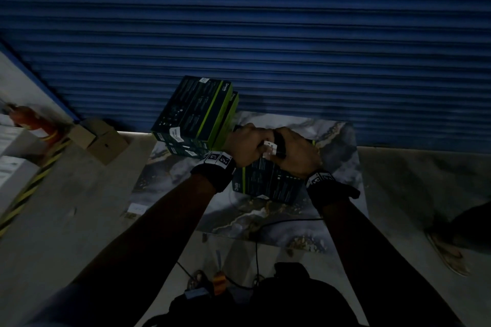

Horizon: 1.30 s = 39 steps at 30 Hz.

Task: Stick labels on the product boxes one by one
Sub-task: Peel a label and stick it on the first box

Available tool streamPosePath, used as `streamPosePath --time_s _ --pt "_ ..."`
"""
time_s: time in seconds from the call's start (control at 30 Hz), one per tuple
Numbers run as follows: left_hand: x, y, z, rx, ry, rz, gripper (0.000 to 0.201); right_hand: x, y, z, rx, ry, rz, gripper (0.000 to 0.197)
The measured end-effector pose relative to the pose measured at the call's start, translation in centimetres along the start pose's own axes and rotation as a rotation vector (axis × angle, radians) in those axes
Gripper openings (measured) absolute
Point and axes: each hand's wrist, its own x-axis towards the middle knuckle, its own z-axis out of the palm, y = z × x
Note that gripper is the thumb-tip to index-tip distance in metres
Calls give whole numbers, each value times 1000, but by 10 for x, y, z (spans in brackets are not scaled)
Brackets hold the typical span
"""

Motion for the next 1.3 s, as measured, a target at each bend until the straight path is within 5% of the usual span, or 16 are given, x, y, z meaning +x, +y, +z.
streamPosePath --time_s 0.1,0.27,0.53,0.87,1.3 --pt "1 2 0 -4 35 17 40 0 0 0 -16 -4 7 70" --pt "0 2 -3 -47 82 27 12 0 1 1 -19 -14 -2 66" --pt "4 0 -17 -166 75 56 19 -6 -6 -3 -68 -27 -9 71" --pt "3 -4 -12 -66 108 31 23 -18 -20 0 -226 160 -25 58" --pt "9 -5 -3 1 92 39 21 -24 -28 -8 -80 188 -5 62"
